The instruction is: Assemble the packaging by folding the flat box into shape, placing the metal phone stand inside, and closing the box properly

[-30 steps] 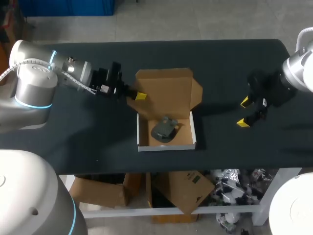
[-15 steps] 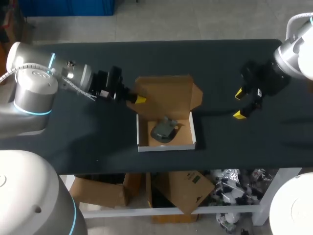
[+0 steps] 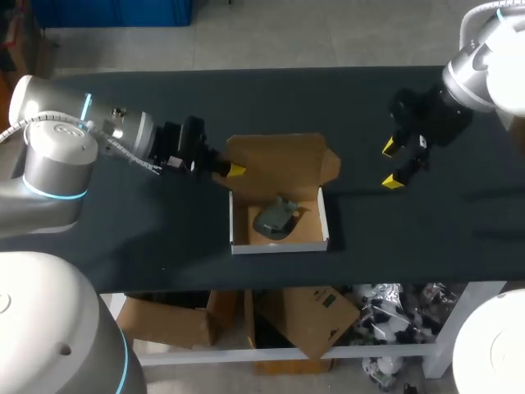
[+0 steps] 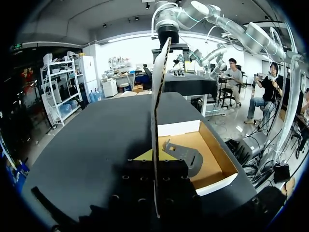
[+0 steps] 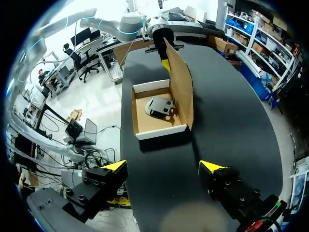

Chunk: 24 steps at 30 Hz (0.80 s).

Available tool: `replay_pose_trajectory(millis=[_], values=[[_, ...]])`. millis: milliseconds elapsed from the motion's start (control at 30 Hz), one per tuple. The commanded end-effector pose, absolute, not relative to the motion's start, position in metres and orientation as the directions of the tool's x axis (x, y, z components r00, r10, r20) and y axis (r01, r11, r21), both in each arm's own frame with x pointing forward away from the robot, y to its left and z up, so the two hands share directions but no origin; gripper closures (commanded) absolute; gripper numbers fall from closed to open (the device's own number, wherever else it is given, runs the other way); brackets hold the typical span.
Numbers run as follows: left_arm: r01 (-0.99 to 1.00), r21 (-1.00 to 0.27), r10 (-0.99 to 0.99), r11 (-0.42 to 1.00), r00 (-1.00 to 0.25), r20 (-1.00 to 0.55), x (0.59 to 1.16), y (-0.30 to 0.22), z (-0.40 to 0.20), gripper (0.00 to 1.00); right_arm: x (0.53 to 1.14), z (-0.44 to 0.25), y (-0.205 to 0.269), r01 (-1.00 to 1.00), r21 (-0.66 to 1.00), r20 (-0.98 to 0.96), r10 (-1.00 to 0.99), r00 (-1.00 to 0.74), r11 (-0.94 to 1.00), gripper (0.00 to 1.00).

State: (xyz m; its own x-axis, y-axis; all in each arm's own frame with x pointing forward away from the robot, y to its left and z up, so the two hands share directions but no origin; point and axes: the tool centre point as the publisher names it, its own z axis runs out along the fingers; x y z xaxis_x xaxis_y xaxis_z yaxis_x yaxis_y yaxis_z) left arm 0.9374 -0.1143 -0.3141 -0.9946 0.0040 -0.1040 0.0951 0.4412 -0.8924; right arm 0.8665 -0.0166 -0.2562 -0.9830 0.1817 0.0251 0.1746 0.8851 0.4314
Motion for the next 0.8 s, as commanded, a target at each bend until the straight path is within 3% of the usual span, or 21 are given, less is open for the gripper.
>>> replay_pose_trajectory(millis=[33,800], values=[[0.104,-0.891,0.003,0.442,-0.993,-0.114,0.935,-0.115,-0.316,1.00,0.874,-0.253,-0.012,0.170,0.418,0.041,0.168,-0.985,0.893,0.00],[0.102,-0.889,-0.001,0.446,-0.993,-0.115,0.935,-0.114,-0.316,1.00,0.913,-0.224,0.036,0.153,0.311,0.006,0.159,-0.987,0.938,0.00]])
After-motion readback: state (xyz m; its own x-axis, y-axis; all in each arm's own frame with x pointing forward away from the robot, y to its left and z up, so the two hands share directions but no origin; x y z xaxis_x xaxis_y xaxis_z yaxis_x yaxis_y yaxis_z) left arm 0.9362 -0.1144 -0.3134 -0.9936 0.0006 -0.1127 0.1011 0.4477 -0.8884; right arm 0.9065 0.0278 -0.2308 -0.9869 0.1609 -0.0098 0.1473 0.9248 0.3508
